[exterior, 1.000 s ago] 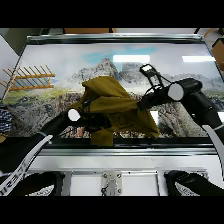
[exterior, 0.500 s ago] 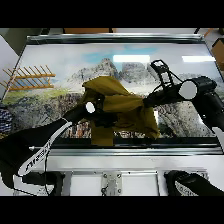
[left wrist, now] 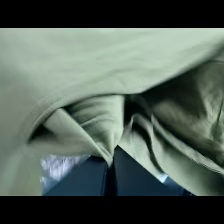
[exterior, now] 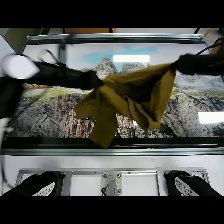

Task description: Fold the clothes and pants, and hang the long-sleeved shirts on hangers.

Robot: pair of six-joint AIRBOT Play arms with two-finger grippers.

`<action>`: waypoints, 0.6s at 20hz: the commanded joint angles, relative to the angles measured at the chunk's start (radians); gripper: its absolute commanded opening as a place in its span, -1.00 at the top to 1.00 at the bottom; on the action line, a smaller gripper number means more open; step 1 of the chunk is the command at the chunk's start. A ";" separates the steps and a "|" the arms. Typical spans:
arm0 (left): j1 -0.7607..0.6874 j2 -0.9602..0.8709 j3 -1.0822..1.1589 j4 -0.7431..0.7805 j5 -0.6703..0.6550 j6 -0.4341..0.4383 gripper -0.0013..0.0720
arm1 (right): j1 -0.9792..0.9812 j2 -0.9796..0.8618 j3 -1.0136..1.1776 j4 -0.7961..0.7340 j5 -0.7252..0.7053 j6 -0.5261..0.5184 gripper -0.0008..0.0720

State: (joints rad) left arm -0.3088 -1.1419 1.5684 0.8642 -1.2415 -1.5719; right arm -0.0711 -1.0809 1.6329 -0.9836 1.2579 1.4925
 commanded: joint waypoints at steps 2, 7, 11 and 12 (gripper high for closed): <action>0.112 0.251 0.222 0.001 0.021 0.007 0.93 | -0.148 0.093 0.144 0.274 0.007 -0.002 0.93; 0.247 0.339 0.358 0.002 0.097 0.001 0.93 | -0.244 0.227 0.144 0.269 -0.079 0.055 0.93; 0.365 0.248 0.349 0.005 0.059 -0.016 0.93 | -0.259 0.220 0.142 0.194 -0.090 0.162 0.93; 0.376 0.203 0.330 0.004 0.056 -0.018 0.93 | -0.260 0.195 0.140 0.165 -0.090 0.187 0.93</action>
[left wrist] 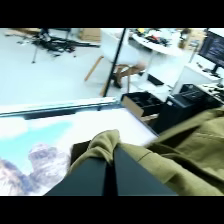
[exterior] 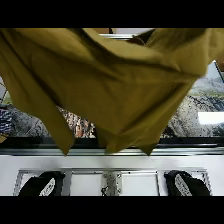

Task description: Fold the clothes and pants, and hang the long-sleeved shirts on hangers.

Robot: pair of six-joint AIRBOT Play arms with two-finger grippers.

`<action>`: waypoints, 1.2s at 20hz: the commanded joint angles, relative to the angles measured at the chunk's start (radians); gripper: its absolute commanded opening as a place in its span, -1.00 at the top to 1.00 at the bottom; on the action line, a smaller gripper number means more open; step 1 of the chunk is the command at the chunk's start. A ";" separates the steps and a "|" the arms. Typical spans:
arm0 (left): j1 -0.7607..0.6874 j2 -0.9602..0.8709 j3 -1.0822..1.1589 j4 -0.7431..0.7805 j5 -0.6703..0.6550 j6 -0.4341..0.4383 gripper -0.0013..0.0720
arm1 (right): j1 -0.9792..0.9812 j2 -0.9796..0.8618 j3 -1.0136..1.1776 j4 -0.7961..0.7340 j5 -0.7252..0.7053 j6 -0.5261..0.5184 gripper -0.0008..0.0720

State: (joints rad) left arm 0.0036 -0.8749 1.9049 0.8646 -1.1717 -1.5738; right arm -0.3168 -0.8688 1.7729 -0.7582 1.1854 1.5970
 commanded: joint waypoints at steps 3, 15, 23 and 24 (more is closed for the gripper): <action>0.033 -0.230 -0.084 -0.003 0.021 -0.024 0.93 | -0.011 -0.146 -0.001 -0.093 0.005 0.109 0.93; -0.265 -0.360 -0.486 0.322 0.063 -0.032 0.93 | 0.235 -0.144 -0.505 -0.726 0.002 0.064 0.93; -0.444 -0.243 -1.184 0.314 0.245 -0.142 -0.71 | 0.235 -0.026 -1.008 -0.723 -0.045 -0.028 -0.99; -0.429 -0.235 -1.174 0.313 0.219 -0.154 -0.73 | 0.235 -0.013 -0.984 -0.722 -0.034 -0.042 -0.98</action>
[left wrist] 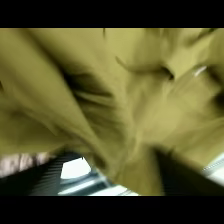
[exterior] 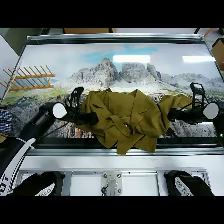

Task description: Fold the clothes and pants, and hang the long-sleeved shirts on hangers.

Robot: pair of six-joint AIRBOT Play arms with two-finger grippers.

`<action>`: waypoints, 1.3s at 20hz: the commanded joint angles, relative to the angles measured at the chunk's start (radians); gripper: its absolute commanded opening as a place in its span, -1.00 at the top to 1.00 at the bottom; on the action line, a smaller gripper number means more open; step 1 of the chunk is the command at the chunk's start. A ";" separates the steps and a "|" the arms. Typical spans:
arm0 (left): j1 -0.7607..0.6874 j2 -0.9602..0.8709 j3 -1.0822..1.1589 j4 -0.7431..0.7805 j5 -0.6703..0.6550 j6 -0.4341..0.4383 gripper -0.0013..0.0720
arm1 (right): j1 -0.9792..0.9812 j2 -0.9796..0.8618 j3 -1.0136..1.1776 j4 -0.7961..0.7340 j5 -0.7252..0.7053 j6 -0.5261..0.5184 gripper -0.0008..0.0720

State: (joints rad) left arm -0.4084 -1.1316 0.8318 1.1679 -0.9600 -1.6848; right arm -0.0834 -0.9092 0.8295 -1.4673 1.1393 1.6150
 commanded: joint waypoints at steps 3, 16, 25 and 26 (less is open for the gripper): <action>0.038 0.076 -0.021 0.011 -0.009 -0.055 -0.74 | 0.027 0.071 0.044 0.006 0.016 -0.060 -0.98; -0.170 -0.452 0.586 0.253 -0.134 -0.177 -0.74 | 0.141 0.113 0.059 0.024 0.013 0.063 -0.98; -0.273 -0.805 0.954 0.359 -0.417 -0.231 -0.74 | 0.141 0.113 0.059 0.024 0.013 0.062 -0.98; -0.276 -0.830 0.984 0.360 -0.449 -0.231 -0.74 | 0.141 0.113 0.059 0.024 0.013 0.062 -0.98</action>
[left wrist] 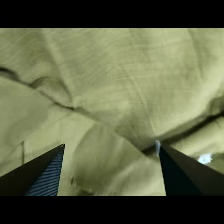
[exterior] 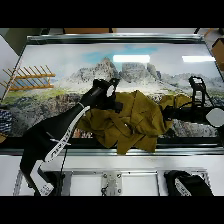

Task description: Fold the clothes and pants, and hang the long-sleeved shirts on hangers.

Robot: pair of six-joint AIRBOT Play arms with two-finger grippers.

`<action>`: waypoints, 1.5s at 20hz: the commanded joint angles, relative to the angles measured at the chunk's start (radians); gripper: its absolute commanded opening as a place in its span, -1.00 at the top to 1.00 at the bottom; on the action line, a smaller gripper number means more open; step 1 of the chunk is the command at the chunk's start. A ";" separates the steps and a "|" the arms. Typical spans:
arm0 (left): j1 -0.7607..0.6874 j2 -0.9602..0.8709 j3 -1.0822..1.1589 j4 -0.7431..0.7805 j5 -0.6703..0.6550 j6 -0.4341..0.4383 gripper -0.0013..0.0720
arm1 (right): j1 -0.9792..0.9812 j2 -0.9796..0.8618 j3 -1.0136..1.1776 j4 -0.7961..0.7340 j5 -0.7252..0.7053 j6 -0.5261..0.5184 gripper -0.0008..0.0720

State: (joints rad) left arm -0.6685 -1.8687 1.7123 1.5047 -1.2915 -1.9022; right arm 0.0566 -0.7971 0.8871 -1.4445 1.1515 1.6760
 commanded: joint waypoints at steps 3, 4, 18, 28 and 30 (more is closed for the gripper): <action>-0.017 -0.146 0.167 0.035 -0.237 -0.014 -0.74 | 0.001 0.001 0.001 0.001 0.001 0.001 -0.98; -0.023 -0.147 0.164 0.057 -0.253 -0.014 -0.74 | 0.001 0.001 0.001 0.001 0.002 0.001 -0.98; -0.055 0.283 -0.254 0.117 0.014 -0.106 0.93 | 0.048 -0.064 0.001 0.133 -0.049 0.017 -0.94; -0.092 0.560 -0.530 0.061 0.179 -0.182 0.93 | 0.371 -0.548 0.206 0.010 -0.175 0.235 -0.93; -0.107 0.575 -0.555 0.063 0.185 -0.182 0.93 | 0.401 -0.637 0.282 -0.050 -0.134 0.309 -0.93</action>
State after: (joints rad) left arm -0.7628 -1.3304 1.2037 1.5829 -1.1351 -2.0789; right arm 0.4015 -1.3041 1.0744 -1.4109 0.9825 1.8759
